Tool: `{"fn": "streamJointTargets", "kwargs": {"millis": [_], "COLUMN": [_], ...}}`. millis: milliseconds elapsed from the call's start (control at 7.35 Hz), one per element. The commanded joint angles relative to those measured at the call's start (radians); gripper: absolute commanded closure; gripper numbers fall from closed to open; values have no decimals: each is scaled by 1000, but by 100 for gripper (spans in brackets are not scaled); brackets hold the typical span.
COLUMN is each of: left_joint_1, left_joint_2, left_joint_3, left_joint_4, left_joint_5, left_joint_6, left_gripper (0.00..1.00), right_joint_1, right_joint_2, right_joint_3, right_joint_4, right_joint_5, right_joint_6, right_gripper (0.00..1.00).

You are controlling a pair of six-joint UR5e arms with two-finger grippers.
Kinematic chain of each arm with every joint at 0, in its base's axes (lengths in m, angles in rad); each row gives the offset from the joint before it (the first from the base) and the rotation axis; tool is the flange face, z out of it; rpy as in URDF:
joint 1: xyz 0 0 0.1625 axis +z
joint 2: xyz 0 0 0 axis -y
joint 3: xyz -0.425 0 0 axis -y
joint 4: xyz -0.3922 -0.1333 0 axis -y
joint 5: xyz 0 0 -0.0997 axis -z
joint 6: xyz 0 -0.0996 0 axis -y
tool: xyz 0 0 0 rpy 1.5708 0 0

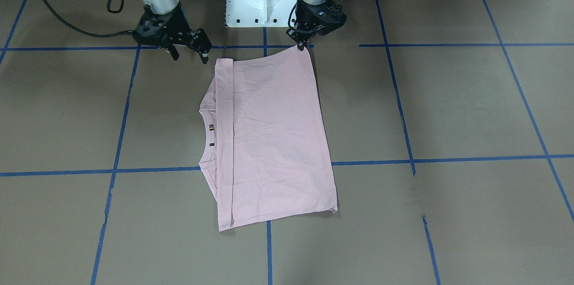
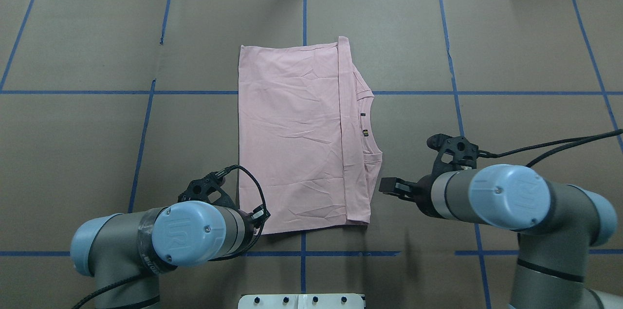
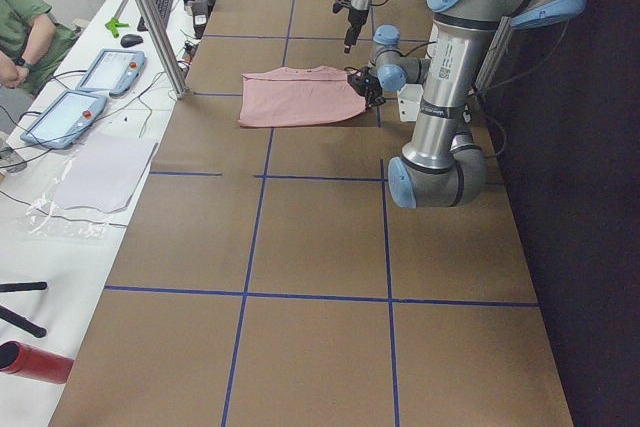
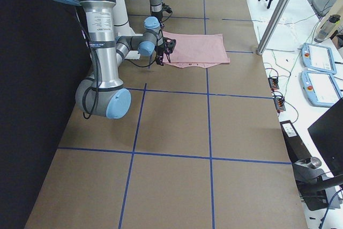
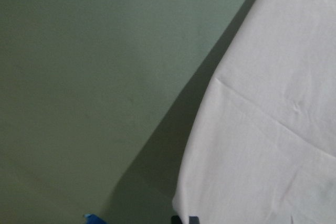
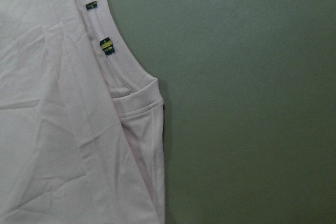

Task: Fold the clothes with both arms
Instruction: 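Grasp the near edge of the shirt with both grippers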

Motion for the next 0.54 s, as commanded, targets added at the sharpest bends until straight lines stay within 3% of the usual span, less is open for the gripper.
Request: {"fn": "streamJointTargets", "kwargs": {"millis": [0,408], "left_joint_1": [0,0], "left_joint_2": [-4,-4], "left_joint_3": [0,-1], "left_joint_4": [-1,-4], "left_joint_5": [-1,-1], "left_joint_6": [6,9], "left_gripper": [100,100], "right_joint_1": [-21,-41], "right_joint_2": [134,176], "right_joint_3": [-120,-201], "right_joint_4": [-54,-70], "right_joint_5": [-1,-1], "right_joint_6": [147,188], "right_gripper": [0,0]}}
